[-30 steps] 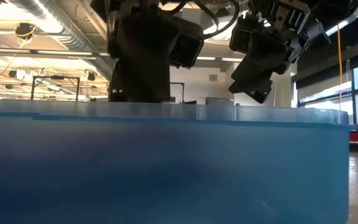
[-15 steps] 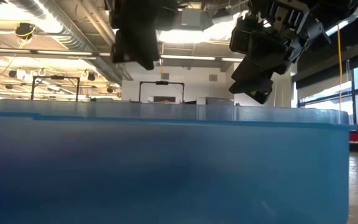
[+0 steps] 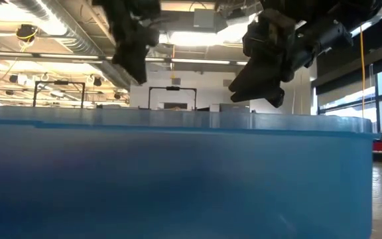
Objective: Pick & place school supplies into a supply box
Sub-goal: Put the black pencil into the blue supply box
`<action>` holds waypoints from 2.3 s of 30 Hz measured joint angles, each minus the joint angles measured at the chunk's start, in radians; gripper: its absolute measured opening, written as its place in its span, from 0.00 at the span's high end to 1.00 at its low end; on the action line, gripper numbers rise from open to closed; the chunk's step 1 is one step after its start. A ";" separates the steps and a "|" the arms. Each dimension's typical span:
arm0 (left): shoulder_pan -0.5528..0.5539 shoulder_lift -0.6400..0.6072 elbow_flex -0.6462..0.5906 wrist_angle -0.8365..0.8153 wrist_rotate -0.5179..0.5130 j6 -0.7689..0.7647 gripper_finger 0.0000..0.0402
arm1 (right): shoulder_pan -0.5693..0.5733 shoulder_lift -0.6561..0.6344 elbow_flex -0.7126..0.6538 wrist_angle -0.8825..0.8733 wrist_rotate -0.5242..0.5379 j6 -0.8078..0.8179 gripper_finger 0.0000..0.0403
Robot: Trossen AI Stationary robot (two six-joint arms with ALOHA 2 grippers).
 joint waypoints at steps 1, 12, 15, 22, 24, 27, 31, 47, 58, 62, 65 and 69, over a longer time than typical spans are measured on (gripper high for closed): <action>0.054 0.004 0.000 -0.001 0.011 0.052 0.78 | -0.002 0.000 0.000 0.003 0.030 0.000 0.69; 0.532 0.037 0.000 0.100 0.254 0.486 0.78 | -0.057 0.000 0.000 0.003 0.088 0.025 0.69; 0.626 0.036 -0.017 0.170 0.419 0.504 0.78 | -0.059 0.000 0.000 0.002 0.134 0.025 0.69; 0.730 0.036 -0.140 0.332 0.495 0.493 0.78 | -0.059 0.000 0.000 0.002 0.208 0.024 0.69; 0.740 0.036 -0.174 0.386 0.497 0.495 0.78 | -0.059 0.000 0.000 0.002 0.208 0.023 0.69; 0.741 0.036 -0.209 0.418 0.497 0.512 0.78 | -0.059 0.000 0.000 -0.002 0.207 0.017 0.69; 0.738 0.036 -0.236 0.443 0.488 0.504 0.75 | -0.059 0.000 0.000 -0.006 0.207 -0.014 0.69; 0.738 0.036 -0.245 0.456 0.476 0.358 0.43 | -0.073 0.000 0.000 -0.035 0.204 -0.027 0.69; 0.784 0.037 -0.344 0.535 0.361 0.176 0.45 | -0.073 0.000 0.000 -0.035 0.174 -0.004 0.69; 0.794 0.037 -0.393 0.559 0.308 0.186 0.46 | -0.073 0.000 0.000 -0.035 0.174 0.000 0.69; 0.798 0.039 -0.420 0.563 0.301 0.189 0.47 | -0.073 0.000 0.000 -0.035 0.174 -0.001 0.69; 0.797 0.041 -0.460 0.622 0.302 0.184 0.48 | -0.073 0.000 0.000 -0.035 0.174 -0.001 0.69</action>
